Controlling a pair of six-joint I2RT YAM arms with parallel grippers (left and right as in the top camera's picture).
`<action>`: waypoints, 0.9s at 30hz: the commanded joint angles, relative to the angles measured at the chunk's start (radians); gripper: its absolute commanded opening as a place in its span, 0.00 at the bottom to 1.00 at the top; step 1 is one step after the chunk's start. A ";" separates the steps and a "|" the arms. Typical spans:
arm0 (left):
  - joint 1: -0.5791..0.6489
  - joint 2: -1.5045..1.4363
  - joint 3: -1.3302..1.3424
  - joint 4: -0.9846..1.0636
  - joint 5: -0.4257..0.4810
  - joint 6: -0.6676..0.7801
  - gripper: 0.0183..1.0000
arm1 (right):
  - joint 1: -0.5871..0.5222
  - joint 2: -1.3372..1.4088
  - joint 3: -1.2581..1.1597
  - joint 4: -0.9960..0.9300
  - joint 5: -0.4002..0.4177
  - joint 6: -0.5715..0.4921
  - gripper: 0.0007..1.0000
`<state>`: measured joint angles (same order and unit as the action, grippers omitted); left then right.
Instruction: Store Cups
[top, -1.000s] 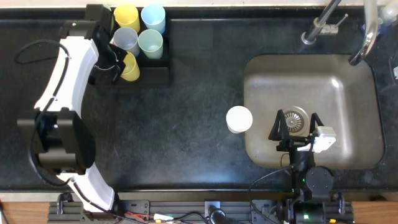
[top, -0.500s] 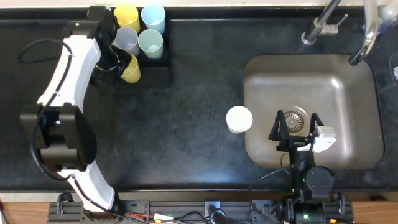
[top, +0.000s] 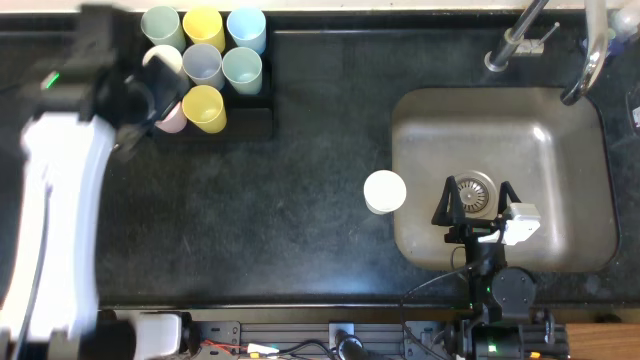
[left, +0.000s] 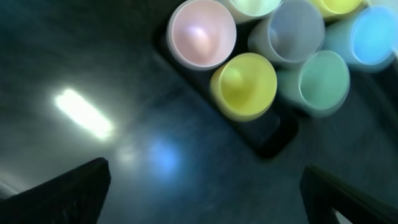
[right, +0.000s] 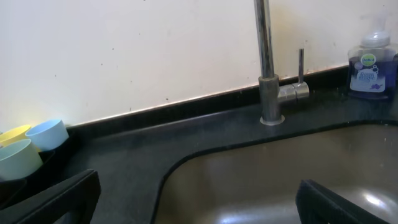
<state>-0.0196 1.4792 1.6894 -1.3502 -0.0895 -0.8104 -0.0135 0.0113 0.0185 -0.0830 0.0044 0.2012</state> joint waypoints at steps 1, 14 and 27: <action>-0.004 -0.262 -0.138 -0.042 -0.047 0.412 1.00 | -0.006 -0.008 -0.014 0.005 -0.001 -0.006 1.00; -0.002 -1.296 -1.386 1.159 0.132 0.789 1.00 | -0.006 -0.008 -0.014 0.005 -0.001 -0.006 1.00; -0.002 -1.477 -1.682 1.317 0.167 0.888 1.00 | -0.006 -0.008 -0.014 0.005 -0.001 -0.006 1.00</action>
<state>-0.0196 0.0296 0.0166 0.0189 0.0563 0.0467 -0.0135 0.0109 0.0185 -0.0822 0.0048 0.2005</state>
